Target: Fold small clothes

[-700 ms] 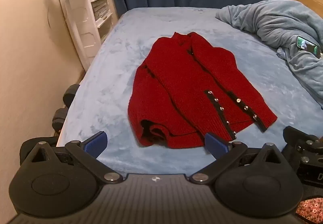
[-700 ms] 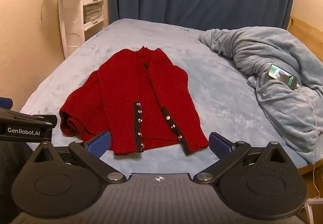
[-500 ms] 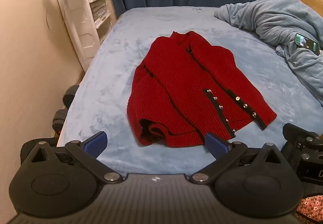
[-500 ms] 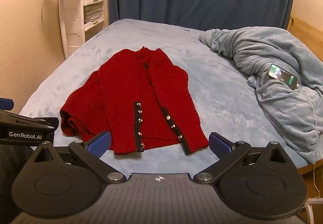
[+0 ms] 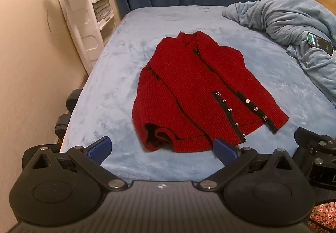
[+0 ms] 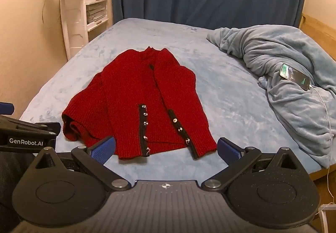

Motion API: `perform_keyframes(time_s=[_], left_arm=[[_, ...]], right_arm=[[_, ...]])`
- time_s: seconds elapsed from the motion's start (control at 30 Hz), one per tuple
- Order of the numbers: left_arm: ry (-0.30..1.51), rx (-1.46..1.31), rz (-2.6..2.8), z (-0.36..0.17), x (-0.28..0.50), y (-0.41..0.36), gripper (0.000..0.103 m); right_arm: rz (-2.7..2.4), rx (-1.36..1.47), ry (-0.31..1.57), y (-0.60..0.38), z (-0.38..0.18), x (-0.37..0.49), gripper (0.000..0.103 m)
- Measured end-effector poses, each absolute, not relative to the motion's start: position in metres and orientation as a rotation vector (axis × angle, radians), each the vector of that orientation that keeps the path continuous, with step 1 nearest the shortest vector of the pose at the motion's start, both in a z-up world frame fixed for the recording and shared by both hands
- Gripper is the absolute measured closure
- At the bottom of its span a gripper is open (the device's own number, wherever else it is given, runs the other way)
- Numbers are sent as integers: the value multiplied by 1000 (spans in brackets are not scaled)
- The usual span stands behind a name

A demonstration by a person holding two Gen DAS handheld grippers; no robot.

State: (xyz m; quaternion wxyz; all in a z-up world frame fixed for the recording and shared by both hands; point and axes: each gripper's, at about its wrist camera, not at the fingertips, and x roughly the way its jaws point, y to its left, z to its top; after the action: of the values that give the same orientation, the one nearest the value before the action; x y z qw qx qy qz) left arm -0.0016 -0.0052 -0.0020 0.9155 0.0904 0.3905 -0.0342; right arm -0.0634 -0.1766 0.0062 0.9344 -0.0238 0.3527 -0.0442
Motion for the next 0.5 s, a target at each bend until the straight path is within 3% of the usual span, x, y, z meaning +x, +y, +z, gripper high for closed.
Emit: perform_keyframes(time_s=[0.5], left_arm=[[801, 187, -70, -1, -2, -5, 0]], right_arm=[[-90, -53, 726, -175, 6, -64, 1]])
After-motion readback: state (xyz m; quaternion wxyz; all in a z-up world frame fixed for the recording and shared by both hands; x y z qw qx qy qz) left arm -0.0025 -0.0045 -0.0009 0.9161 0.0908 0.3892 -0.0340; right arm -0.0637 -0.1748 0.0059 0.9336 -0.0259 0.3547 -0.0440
